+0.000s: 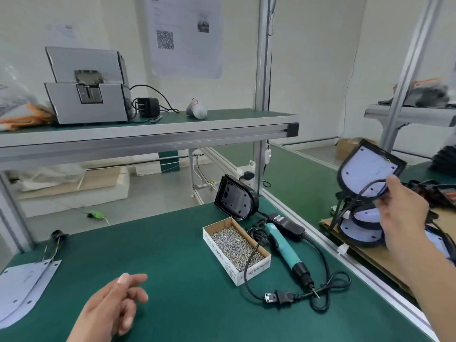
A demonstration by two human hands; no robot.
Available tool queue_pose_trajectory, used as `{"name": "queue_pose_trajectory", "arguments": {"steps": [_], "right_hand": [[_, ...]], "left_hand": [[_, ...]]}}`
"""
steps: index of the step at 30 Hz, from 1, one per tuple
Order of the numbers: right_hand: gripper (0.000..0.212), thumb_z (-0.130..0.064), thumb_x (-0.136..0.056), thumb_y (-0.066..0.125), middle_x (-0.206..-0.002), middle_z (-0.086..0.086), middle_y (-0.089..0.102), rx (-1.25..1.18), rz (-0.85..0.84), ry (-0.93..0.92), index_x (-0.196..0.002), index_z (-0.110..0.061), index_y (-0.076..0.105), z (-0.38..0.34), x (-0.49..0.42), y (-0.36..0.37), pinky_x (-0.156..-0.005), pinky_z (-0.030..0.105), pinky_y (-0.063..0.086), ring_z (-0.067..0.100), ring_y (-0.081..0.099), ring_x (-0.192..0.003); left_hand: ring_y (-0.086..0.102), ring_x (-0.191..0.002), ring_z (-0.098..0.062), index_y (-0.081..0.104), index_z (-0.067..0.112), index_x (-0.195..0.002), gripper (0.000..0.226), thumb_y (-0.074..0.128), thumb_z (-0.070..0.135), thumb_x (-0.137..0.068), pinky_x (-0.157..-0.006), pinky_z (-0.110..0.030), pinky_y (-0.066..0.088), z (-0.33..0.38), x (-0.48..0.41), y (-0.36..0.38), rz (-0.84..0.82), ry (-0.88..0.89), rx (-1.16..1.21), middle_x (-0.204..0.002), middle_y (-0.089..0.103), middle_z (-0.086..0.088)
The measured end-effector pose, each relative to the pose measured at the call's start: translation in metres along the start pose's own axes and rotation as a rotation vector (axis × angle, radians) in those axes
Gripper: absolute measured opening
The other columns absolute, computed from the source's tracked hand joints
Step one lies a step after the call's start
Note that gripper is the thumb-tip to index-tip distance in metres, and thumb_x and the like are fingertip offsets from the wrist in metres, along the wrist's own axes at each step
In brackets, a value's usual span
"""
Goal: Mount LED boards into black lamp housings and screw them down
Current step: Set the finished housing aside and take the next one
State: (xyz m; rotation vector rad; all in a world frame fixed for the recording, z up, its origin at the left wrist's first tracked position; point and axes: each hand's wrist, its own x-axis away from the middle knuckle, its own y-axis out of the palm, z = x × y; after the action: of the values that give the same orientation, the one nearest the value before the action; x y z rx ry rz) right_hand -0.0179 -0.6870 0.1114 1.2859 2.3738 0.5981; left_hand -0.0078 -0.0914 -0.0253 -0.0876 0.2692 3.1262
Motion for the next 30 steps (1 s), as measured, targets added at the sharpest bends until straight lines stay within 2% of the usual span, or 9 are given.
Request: {"name": "queue_pose_trajectory", "arguments": {"steps": [6, 10, 13, 15, 17, 19, 21, 26, 30], "right_hand": [[0.026, -0.039, -0.082, 0.081, -0.079, -0.002, 0.069, 0.036, 0.216, -0.032, -0.077, -0.020, 0.063, 0.003, -0.018, -0.031, -0.065, 0.025, 0.058, 0.012, 0.065, -0.065], [0.026, -0.036, -0.081, 0.079, -0.087, 0.005, 0.069, 0.103, 0.277, -0.031, -0.087, -0.016, 0.062, 0.008, -0.029, -0.044, -0.053, 0.021, 0.057, 0.012, 0.071, -0.067], [0.035, -0.037, -0.080, 0.077, -0.099, 0.010, 0.069, 0.216, 0.295, -0.076, -0.101, -0.013, 0.063, 0.013, -0.039, -0.048, -0.055, 0.026, 0.058, 0.015, 0.070, -0.074], [0.052, -0.042, -0.078, 0.076, -0.111, 0.010, 0.072, 0.334, 0.328, -0.115, -0.122, -0.017, 0.063, 0.017, -0.046, -0.052, -0.061, 0.036, 0.060, 0.019, 0.072, -0.081], [0.057, -0.044, -0.080, 0.072, -0.127, 0.010, 0.067, 0.486, 0.338, -0.172, -0.133, -0.028, 0.060, 0.020, -0.049, -0.055, -0.086, 0.047, 0.062, 0.027, 0.070, -0.105], [0.058, -0.044, -0.084, 0.069, -0.142, 0.010, 0.055, 0.653, 0.282, -0.283, -0.139, -0.027, 0.059, 0.025, -0.047, -0.058, -0.109, 0.049, 0.050, 0.033, 0.056, -0.128], [0.058, -0.047, -0.086, 0.066, -0.151, 0.010, 0.044, 0.830, 0.209, -0.391, -0.138, -0.022, 0.063, 0.030, -0.043, -0.062, -0.117, 0.052, 0.039, 0.038, 0.043, -0.139], [0.052, -0.056, -0.091, 0.056, -0.163, 0.012, 0.037, 1.299, 0.059, -0.609, -0.120, -0.018, 0.078, 0.042, -0.031, -0.068, -0.116, 0.063, 0.026, 0.042, 0.024, -0.149], [0.057, -0.059, -0.093, 0.048, -0.169, 0.006, 0.032, 1.333, 0.047, -0.629, -0.123, -0.020, 0.076, 0.045, -0.023, -0.070, -0.119, 0.069, 0.018, 0.035, 0.014, -0.155]], "left_hand": [[0.044, -0.040, -0.022, 0.082, 0.011, -0.102, 0.043, 0.056, 0.044, -0.094, -0.042, -0.020, 0.034, 0.000, 0.001, 0.000, -0.015, -0.001, 0.019, -0.088, 0.066, -0.038], [0.043, -0.041, -0.022, 0.080, 0.005, -0.105, 0.046, 0.055, 0.042, -0.095, -0.043, -0.022, 0.032, -0.001, 0.002, 0.000, -0.015, -0.004, 0.039, -0.088, 0.063, -0.041], [0.044, -0.041, -0.021, 0.077, 0.001, -0.108, 0.048, 0.053, 0.041, -0.095, -0.043, -0.023, 0.026, -0.001, 0.002, -0.001, -0.011, -0.003, 0.049, -0.087, 0.063, -0.041], [0.044, -0.041, -0.021, 0.077, 0.000, -0.109, 0.050, 0.053, 0.041, -0.095, -0.042, -0.022, 0.030, -0.002, 0.001, -0.002, -0.012, -0.005, 0.054, -0.087, 0.062, -0.041], [0.044, -0.040, -0.021, 0.077, 0.000, -0.109, 0.050, 0.052, 0.041, -0.096, -0.042, -0.021, 0.032, -0.003, 0.000, -0.003, -0.019, -0.012, 0.062, -0.087, 0.062, -0.041], [0.043, -0.040, -0.022, 0.078, 0.002, -0.107, 0.048, 0.052, 0.042, -0.096, -0.042, -0.021, 0.032, -0.003, -0.001, -0.004, -0.028, -0.018, 0.068, -0.088, 0.063, -0.040], [0.044, -0.040, -0.022, 0.080, 0.005, -0.104, 0.047, 0.052, 0.042, -0.097, -0.042, -0.020, 0.032, -0.003, -0.001, -0.005, -0.036, -0.016, 0.066, -0.088, 0.063, -0.040], [0.043, -0.040, -0.022, 0.075, -0.001, -0.112, 0.053, 0.052, 0.044, -0.097, -0.042, -0.019, 0.032, -0.003, -0.001, -0.005, -0.029, -0.022, 0.059, -0.087, 0.064, -0.039], [0.043, -0.039, -0.022, 0.069, -0.006, -0.118, 0.057, 0.050, 0.043, -0.097, -0.042, -0.019, 0.032, -0.002, 0.000, -0.004, -0.023, -0.026, 0.048, -0.085, 0.064, -0.037]]}}
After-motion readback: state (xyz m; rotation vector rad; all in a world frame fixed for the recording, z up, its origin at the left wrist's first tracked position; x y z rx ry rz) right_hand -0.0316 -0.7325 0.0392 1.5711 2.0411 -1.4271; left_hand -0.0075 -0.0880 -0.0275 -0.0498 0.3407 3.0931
